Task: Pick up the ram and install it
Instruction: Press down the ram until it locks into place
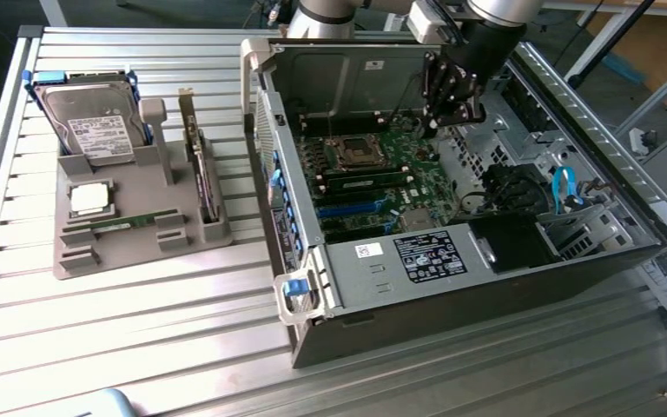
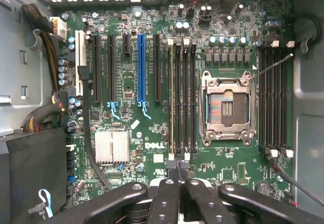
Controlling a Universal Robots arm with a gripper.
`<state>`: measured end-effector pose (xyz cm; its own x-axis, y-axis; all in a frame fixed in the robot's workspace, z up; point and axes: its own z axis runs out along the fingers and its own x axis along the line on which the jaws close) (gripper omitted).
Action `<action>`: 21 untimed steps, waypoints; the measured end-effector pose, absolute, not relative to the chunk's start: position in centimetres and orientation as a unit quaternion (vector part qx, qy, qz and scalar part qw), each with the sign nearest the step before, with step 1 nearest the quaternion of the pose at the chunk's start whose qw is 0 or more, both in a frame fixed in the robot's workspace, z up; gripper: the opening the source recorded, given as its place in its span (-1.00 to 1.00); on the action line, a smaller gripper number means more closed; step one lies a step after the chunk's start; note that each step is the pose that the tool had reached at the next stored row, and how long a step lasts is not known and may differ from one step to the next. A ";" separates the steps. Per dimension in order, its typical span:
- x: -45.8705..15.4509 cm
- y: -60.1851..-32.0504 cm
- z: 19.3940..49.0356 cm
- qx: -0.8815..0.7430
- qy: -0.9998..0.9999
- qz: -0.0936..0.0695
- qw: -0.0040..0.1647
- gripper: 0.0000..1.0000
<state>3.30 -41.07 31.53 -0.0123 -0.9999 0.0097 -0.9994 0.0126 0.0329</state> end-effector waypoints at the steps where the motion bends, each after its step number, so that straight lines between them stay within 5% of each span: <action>1: 3.3 -41.1 31.5 0.703 -0.711 -0.008 0.015 -0.79; 21: 3.3 -41.1 28.6 0.703 -0.711 -0.003 0.010 -0.79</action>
